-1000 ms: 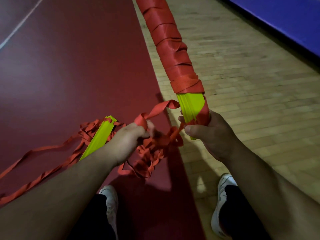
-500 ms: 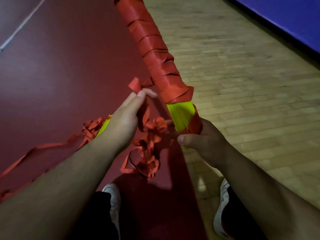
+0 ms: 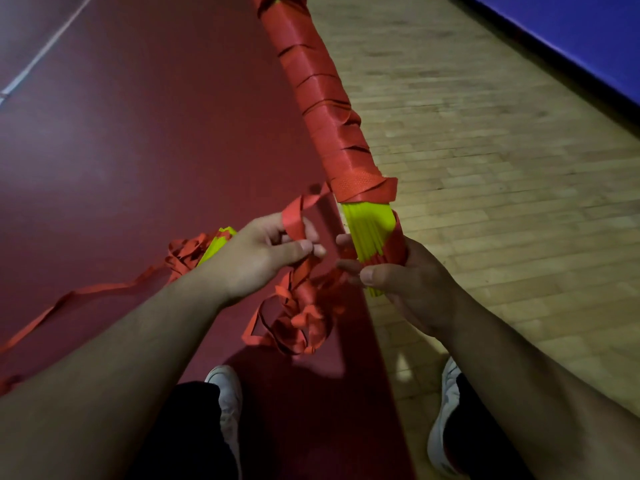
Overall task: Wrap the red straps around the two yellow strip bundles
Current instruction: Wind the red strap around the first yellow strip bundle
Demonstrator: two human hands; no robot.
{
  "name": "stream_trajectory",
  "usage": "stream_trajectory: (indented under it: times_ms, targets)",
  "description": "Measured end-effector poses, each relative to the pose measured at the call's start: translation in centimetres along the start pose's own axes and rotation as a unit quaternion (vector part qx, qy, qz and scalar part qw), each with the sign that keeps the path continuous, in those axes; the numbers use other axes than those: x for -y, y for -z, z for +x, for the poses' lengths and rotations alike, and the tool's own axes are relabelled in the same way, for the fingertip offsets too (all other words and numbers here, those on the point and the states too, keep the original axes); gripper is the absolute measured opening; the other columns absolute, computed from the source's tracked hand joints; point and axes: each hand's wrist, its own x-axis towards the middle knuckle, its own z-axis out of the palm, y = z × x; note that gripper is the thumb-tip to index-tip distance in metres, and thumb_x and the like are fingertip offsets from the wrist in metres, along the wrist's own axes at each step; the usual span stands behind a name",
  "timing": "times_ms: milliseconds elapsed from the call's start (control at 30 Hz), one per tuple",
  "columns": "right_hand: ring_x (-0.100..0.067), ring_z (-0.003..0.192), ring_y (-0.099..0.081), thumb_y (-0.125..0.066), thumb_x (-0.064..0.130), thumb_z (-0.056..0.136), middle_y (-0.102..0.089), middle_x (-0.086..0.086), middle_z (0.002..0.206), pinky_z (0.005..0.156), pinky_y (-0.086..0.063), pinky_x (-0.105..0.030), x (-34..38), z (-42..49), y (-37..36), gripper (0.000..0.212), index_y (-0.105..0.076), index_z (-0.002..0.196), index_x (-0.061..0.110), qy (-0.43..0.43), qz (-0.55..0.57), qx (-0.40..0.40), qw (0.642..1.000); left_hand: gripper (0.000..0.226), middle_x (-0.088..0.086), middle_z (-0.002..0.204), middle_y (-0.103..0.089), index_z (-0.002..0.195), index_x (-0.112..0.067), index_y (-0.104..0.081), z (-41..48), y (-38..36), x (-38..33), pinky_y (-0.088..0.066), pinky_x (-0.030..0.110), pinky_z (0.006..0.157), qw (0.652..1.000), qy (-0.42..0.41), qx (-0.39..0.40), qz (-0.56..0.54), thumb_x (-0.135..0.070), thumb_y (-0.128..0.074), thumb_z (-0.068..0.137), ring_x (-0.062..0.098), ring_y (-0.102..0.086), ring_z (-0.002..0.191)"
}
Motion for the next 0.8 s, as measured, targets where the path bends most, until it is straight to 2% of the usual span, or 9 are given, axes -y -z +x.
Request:
stream_trajectory:
  times_ms: [67, 167, 233, 300, 433, 500, 600, 700, 800]
  targets:
    - [-0.033, 0.115, -0.067, -0.072, 0.029, 0.062, -0.069, -0.009, 0.126, 0.101, -0.05, -0.056, 0.2, -0.1, -0.3, 0.053, -0.071, 0.115, 0.023, 0.002, 0.015, 0.013, 1.0, 0.013, 0.007, 0.09, -0.073, 0.093, -0.017, -0.065, 0.1, -0.3, 0.0, -0.057, 0.033, 0.08, 0.999, -0.019, -0.033, -0.004, -0.006, -0.065, 0.086, 0.019, -0.068, 0.084]
    - [-0.04, 0.116, -0.064, -0.071, 0.03, 0.066, -0.071, -0.012, 0.122, 0.105, -0.043, -0.065, 0.1, 0.0, -0.7, 0.04, -0.077, 0.105, 0.028, 0.018, 0.01, 0.005, 1.0, 0.016, 0.014, 0.081, -0.062, 0.083, -0.029, -0.071, 0.6, -0.7, -0.3, -0.053, 0.046, 0.08, 0.991, -0.06, -0.122, -0.008, -0.013, -0.069, 0.08, 0.028, -0.06, 0.078]
    - [-0.04, 0.114, -0.064, -0.071, 0.031, 0.067, -0.072, -0.012, 0.117, 0.104, -0.042, -0.067, -0.1, 0.0, -0.8, 0.037, -0.078, 0.102, 0.027, 0.022, 0.005, -0.01, 1.0, 0.019, 0.011, 0.076, -0.058, 0.079, -0.03, -0.071, 0.9, -0.7, -0.5, -0.052, 0.046, 0.079, 0.983, -0.073, -0.168, -0.024, -0.011, -0.071, 0.08, 0.025, -0.057, 0.074]
    - [-0.039, 0.111, -0.066, -0.071, 0.031, 0.066, -0.074, -0.013, 0.113, 0.103, -0.044, -0.066, -0.4, 0.0, -0.8, 0.036, -0.078, 0.1, 0.023, 0.019, 0.007, -0.017, 1.0, 0.023, 0.002, 0.073, -0.058, 0.078, -0.029, -0.07, 0.9, -0.9, -0.7, -0.051, 0.039, 0.075, 0.977, -0.079, -0.194, -0.044, -0.007, -0.07, 0.082, 0.019, -0.055, 0.068]
    - [-0.036, 0.106, -0.07, -0.073, 0.027, 0.062, -0.073, -0.015, 0.111, 0.085, -0.056, -0.055, -0.5, 0.0, -1.0, 0.043, -0.074, 0.103, 0.015, -0.016, 0.064, 0.003, 0.998, 0.019, -0.002, 0.068, -0.055, 0.086, -0.021, -0.063, 0.9, -1.8, -0.9, -0.046, 0.025, 0.059, 0.968, -0.068, -0.208, -0.122, -0.001, -0.064, 0.089, 0.012, -0.049, 0.057]
    - [-0.037, 0.106, -0.07, -0.073, 0.025, 0.062, -0.073, -0.018, 0.111, 0.088, -0.057, -0.055, -0.5, 0.0, -1.3, 0.043, -0.074, 0.104, 0.012, -0.011, 0.074, -0.001, 0.997, 0.019, -0.001, 0.069, -0.054, 0.088, -0.018, -0.061, 1.0, -2.5, -0.9, -0.047, 0.028, 0.064, 0.963, -0.06, -0.189, -0.184, 0.0, -0.062, 0.09, 0.014, -0.05, 0.063]
    - [-0.043, 0.108, -0.067, -0.073, 0.026, 0.064, -0.071, -0.024, 0.111, 0.097, -0.051, -0.064, -0.5, 0.2, -1.3, 0.04, -0.076, 0.102, 0.014, 0.011, 0.05, -0.03, 0.998, 0.02, 0.002, 0.072, -0.049, 0.087, -0.017, -0.061, 0.9, -3.0, -1.1, -0.045, 0.033, 0.07, 0.955, -0.054, -0.179, -0.23, 0.003, -0.059, 0.091, 0.018, -0.047, 0.07]
    - [-0.042, 0.108, -0.068, -0.073, 0.03, 0.064, -0.071, -0.021, 0.113, 0.088, -0.056, -0.061, -0.7, 0.2, -1.1, 0.041, -0.075, 0.103, 0.016, 0.0, 0.046, -0.029, 0.999, 0.019, -0.001, 0.072, -0.055, 0.089, -0.015, -0.058, 0.8, -2.9, -1.6, -0.055, 0.026, 0.067, 0.948, -0.047, -0.181, -0.259, 0.002, -0.052, 0.095, 0.018, -0.057, 0.076]
    - [-0.036, 0.113, -0.067, -0.072, 0.029, 0.065, -0.069, -0.017, 0.119, 0.079, -0.06, -0.051, -0.5, 0.0, -1.5, 0.05, -0.069, 0.112, 0.011, -0.008, 0.069, -0.008, 0.998, 0.018, 0.002, 0.079, -0.059, 0.089, -0.016, -0.056, 0.5, -3.1, -1.7, -0.06, 0.03, 0.076, 0.936, -0.032, -0.171, -0.307, 0.0, -0.051, 0.095, 0.018, -0.064, 0.085]
